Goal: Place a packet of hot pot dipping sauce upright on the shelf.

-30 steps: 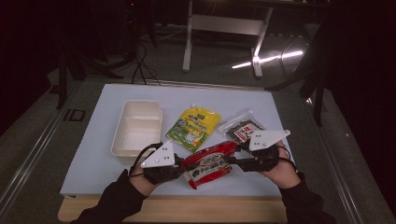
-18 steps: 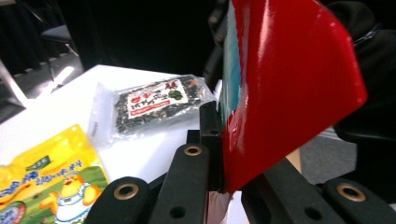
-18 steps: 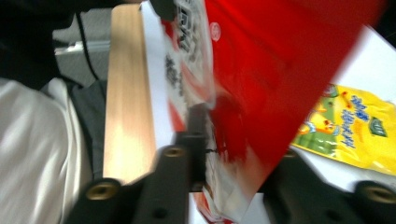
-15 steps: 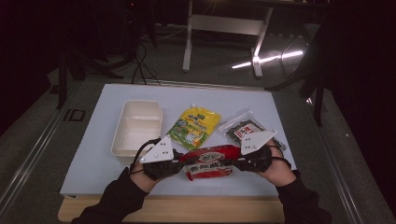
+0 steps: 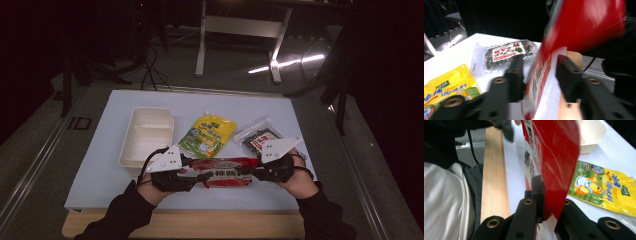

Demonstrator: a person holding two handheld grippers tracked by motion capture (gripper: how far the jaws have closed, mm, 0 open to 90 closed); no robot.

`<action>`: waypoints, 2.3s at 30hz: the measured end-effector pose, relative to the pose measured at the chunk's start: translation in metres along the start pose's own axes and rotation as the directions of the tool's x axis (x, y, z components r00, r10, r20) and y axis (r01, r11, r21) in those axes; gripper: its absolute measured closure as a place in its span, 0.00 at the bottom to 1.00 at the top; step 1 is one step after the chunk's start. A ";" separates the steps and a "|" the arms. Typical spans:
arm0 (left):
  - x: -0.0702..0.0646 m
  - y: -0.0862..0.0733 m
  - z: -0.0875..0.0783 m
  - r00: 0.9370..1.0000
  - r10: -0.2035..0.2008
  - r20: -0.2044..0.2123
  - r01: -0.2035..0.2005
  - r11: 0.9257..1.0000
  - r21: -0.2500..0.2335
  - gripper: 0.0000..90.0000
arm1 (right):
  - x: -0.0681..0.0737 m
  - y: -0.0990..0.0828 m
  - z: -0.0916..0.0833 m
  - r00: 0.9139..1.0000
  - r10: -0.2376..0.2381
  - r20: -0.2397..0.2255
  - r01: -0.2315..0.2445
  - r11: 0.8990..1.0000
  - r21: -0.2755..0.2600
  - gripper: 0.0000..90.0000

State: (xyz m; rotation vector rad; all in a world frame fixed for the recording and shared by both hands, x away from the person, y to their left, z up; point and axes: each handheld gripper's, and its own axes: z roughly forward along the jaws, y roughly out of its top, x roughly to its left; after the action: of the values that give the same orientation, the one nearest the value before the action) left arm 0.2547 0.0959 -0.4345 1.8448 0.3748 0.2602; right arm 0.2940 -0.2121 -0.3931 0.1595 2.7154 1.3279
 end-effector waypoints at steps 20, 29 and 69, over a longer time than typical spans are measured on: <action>-0.010 -0.056 -0.003 0.993 -0.090 -0.071 0.090 0.996 0.008 0.06 | -0.026 0.021 0.000 0.995 0.058 0.078 -0.056 0.998 -0.034 1.00; -0.011 -0.077 -0.004 0.993 -0.080 -0.092 0.080 0.997 -0.004 0.06 | -0.045 0.040 0.018 0.996 0.061 0.062 -0.059 0.998 -0.034 1.00; -0.015 -0.097 -0.006 0.993 -0.060 -0.102 0.059 0.998 -0.018 0.07 | -0.126 0.122 0.127 0.991 0.130 0.029 -0.128 0.989 -0.074 1.00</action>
State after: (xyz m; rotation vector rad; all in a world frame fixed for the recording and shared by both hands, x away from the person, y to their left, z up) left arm 0.2269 0.1213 -0.5248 1.8065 0.4971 0.3170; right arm 0.4429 -0.0570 -0.3663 0.3537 2.6651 1.4397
